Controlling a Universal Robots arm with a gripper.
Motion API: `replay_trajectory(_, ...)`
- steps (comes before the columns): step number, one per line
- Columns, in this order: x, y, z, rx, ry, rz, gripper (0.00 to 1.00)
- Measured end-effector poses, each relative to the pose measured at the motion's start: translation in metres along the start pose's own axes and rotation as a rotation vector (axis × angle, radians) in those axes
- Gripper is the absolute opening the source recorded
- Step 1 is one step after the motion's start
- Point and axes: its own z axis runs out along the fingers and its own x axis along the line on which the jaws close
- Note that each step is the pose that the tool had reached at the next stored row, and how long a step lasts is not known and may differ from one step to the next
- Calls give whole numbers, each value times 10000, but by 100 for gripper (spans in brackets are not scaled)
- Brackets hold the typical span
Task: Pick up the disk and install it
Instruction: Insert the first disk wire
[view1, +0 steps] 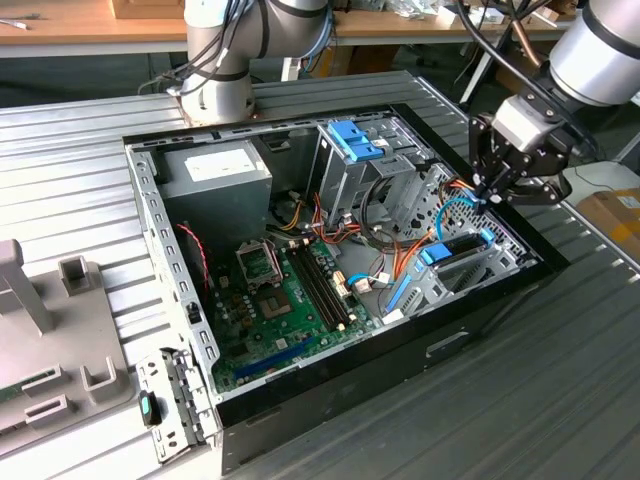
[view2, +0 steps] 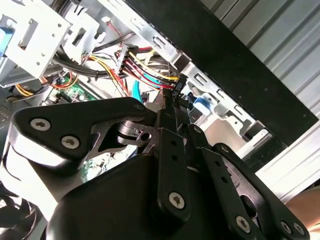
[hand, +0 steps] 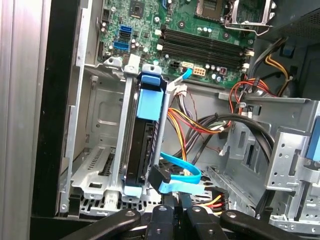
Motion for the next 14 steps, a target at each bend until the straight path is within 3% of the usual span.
replay_trajectory(1,-1,2,1,6,16,36,16)
replay_trajectory(3,-1,3,3,37,212,178,16)
replay_trajectory(6,-1,6,3,67,399,328,16)
replay_trajectory(11,-7,65,-3,146,478,381,16)
replay_trajectory(13,-9,78,-4,160,565,391,16)
replay_trajectory(14,-10,89,-5,166,668,399,16)
